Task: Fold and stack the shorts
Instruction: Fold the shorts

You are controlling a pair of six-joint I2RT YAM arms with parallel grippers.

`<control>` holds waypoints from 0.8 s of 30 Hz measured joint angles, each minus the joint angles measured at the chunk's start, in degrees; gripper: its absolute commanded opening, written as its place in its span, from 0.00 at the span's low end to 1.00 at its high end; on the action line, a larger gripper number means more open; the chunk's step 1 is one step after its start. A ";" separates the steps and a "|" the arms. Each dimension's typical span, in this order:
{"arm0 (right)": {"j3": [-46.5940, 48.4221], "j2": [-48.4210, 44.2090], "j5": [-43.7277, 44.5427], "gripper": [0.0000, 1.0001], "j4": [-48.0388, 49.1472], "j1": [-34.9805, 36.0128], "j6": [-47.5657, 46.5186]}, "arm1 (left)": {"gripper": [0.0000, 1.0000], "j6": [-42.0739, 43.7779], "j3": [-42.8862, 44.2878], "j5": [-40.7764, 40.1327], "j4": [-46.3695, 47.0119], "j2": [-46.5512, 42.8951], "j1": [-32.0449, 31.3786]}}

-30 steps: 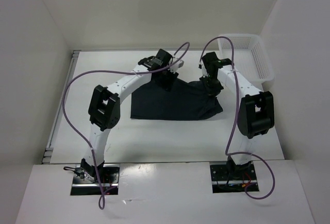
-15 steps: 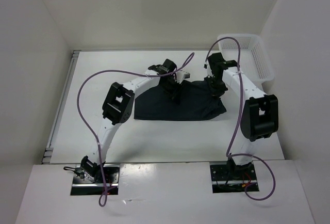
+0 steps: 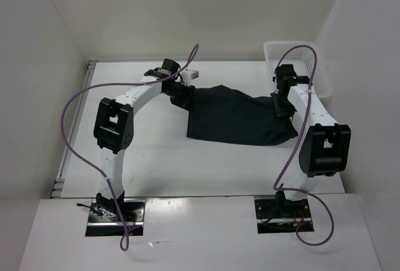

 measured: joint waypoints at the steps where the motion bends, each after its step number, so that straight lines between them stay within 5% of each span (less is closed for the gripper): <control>1: 0.02 -0.11 0.66 0.00 0.11 -0.13 -0.15 | 0.49 0.00 -0.85 -0.63 0.48 0.04 0.35; 12: 4.48 -0.09 4.33 0.00 0.11 -0.87 0.83 | 0.49 -0.13 1.16 -0.13 1.81 8.66 -1.75; 18: 9.38 1.88 5.11 0.00 -0.46 1.92 2.32 | 0.30 -0.31 3.02 2.89 1.77 10.73 -1.51; 24: 12.39 4.46 5.11 0.00 -0.92 5.33 4.33 | 0.22 -0.31 5.20 4.61 1.29 12.63 -1.40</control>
